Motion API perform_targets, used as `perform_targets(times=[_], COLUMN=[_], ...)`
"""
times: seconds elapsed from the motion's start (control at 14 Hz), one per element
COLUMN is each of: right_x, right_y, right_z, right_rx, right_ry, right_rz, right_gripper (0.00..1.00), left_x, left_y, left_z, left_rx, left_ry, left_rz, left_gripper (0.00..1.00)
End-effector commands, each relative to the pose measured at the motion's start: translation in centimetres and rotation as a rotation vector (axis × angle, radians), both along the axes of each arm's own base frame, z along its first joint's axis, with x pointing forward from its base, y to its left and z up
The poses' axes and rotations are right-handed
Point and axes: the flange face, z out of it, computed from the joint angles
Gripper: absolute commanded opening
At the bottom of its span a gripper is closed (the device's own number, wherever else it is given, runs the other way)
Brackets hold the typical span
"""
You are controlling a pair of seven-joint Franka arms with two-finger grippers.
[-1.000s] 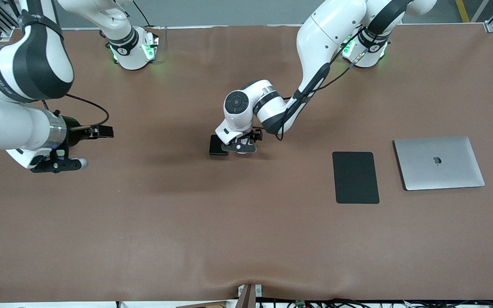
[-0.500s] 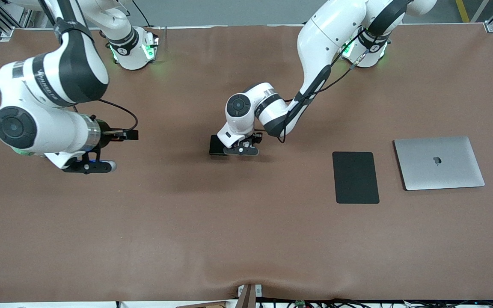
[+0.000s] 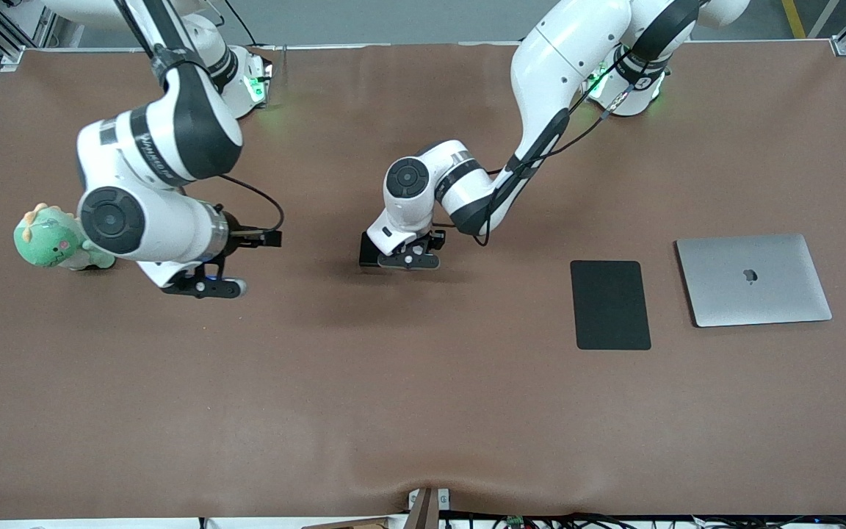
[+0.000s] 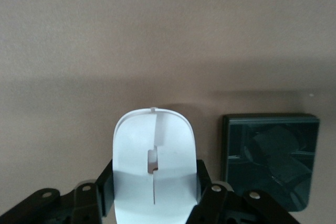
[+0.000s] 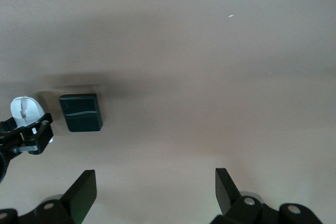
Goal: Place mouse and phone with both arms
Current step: 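Close the left gripper on the mouse while the right gripper nears the phone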
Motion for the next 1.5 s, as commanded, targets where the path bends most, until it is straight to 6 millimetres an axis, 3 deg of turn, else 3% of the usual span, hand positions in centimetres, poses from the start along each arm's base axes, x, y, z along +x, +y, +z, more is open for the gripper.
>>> perform_targets(times=[0.0, 0.14, 0.5, 0.86, 0.93, 1.0, 1.21, 1.43], right_x=[-1.3, -1.8, -1.8, -2.0, -2.1, -2.1, -2.1, -2.1], right_y=[2.0, 2.9, 2.9, 3.9, 4.2, 4.2, 4.2, 4.2], right_z=[-2.1, -3.8, -4.6, -6.3, -6.5, -6.6, -6.7, -6.8], right_rx=[0.018, 0.020, 0.018, 0.015, 0.017, 0.017, 0.015, 0.016], right_ry=[-0.008, -0.027, -0.027, -0.037, -0.043, -0.044, -0.040, -0.041], right_rz=[-0.035, -0.031, -0.030, -0.023, -0.019, -0.019, -0.019, -0.019], right_gripper=[1.00, 1.00, 1.00, 1.00, 1.00, 1.00, 1.00, 1.00], left_x=[0.3, 0.5, 1.9, 2.2, 2.2, 2.9, 3.1, 3.3], left_y=[0.1, 0.2, 0.7, 0.8, 1.1, 1.9, 2.1, 2.2], left_z=[0.9, 1.1, 5.2, 5.6, 6.8, 6.8, 6.8, 8.6], left_rx=[0.010, 0.013, -0.015, -0.020, -0.019, 0.005, 0.003, -0.009], left_ry=[-0.033, -0.042, -0.081, -0.085, -0.090, -0.079, -0.078, -0.095], left_rz=[0.007, 0.003, 0.022, 0.027, 0.027, 0.032, 0.037, 0.014], left_gripper=[0.00, 0.00, 0.00, 0.00, 0.00, 0.00, 0.00, 0.00])
